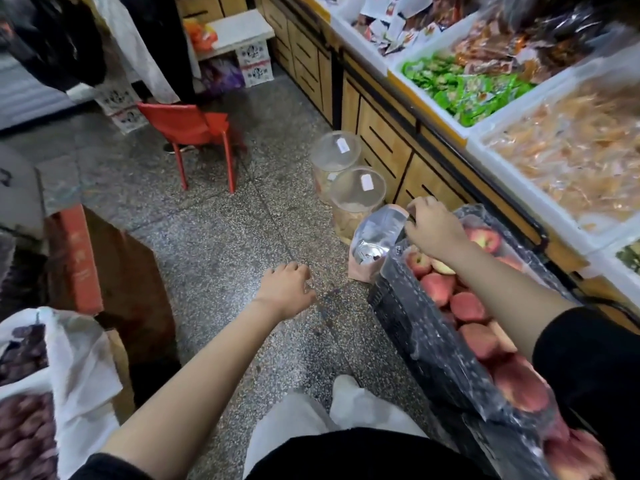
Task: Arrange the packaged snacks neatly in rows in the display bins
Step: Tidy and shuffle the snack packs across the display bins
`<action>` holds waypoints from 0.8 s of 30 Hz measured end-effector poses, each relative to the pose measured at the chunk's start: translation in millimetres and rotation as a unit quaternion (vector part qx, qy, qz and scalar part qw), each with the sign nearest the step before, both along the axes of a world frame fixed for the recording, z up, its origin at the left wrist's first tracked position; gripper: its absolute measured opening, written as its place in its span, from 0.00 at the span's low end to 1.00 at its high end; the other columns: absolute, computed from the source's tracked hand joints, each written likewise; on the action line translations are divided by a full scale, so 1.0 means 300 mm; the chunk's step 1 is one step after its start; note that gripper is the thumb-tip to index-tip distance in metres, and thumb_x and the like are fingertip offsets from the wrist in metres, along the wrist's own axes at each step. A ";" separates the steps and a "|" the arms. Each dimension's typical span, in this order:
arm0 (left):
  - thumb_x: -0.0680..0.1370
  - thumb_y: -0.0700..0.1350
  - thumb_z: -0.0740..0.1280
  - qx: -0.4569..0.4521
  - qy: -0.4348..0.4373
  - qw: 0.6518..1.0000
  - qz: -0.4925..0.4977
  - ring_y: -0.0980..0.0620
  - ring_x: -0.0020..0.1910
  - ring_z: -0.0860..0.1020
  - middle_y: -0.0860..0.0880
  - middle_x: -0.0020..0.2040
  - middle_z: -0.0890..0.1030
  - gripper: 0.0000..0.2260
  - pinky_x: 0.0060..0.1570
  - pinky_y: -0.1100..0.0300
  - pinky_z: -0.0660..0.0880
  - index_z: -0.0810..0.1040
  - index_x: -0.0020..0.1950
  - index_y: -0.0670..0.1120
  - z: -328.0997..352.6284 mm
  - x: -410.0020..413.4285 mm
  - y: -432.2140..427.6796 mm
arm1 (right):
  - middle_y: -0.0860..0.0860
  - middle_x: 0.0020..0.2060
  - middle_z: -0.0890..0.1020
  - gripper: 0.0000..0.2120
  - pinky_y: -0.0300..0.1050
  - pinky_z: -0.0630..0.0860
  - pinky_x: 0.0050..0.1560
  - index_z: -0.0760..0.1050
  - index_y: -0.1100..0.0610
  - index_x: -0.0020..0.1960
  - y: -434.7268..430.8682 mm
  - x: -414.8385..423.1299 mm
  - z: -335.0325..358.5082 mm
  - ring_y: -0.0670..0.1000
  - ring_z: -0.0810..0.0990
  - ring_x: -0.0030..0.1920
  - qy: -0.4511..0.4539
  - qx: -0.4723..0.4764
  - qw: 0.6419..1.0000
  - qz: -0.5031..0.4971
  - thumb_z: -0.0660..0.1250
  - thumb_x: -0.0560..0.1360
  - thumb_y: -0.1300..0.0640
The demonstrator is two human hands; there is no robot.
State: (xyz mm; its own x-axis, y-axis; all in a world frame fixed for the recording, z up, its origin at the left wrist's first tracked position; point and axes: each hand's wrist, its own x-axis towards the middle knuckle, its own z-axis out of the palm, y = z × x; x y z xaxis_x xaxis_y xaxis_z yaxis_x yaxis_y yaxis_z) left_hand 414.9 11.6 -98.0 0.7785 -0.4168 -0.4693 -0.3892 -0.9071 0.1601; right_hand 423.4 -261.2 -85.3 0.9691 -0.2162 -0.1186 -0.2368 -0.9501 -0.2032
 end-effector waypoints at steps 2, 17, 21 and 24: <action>0.79 0.54 0.59 -0.002 0.006 1.000 0.011 0.46 0.66 0.69 0.45 0.65 0.71 0.18 0.66 0.52 0.62 0.69 0.66 0.47 -0.008 0.040 -0.007 | 0.59 0.60 0.72 0.15 0.51 0.69 0.55 0.68 0.62 0.63 -0.011 0.057 -0.005 0.59 0.69 0.61 0.008 0.006 1.000 0.004 0.59 0.78 0.58; 0.79 0.55 0.60 0.013 -0.004 0.999 0.046 0.45 0.65 0.69 0.45 0.65 0.71 0.19 0.64 0.50 0.63 0.69 0.66 0.48 -0.037 0.557 0.130 | 0.59 0.57 0.73 0.14 0.51 0.72 0.50 0.69 0.61 0.61 0.094 0.642 0.005 0.58 0.73 0.56 0.005 0.008 0.998 0.054 0.60 0.78 0.57; 0.79 0.55 0.60 0.001 -0.008 0.999 0.049 0.45 0.65 0.69 0.46 0.65 0.71 0.19 0.64 0.51 0.63 0.69 0.66 0.48 -0.027 0.754 0.217 | 0.58 0.58 0.72 0.15 0.52 0.71 0.52 0.68 0.61 0.63 0.178 0.829 0.015 0.58 0.72 0.58 0.012 -0.001 0.998 0.057 0.59 0.78 0.56; 0.79 0.54 0.60 0.002 -0.013 0.999 0.048 0.45 0.66 0.68 0.46 0.65 0.72 0.19 0.64 0.52 0.62 0.68 0.66 0.48 -0.019 0.894 0.288 | 0.58 0.60 0.72 0.17 0.51 0.72 0.50 0.68 0.60 0.65 0.258 0.977 0.020 0.58 0.72 0.59 0.007 -0.019 0.998 0.052 0.58 0.78 0.56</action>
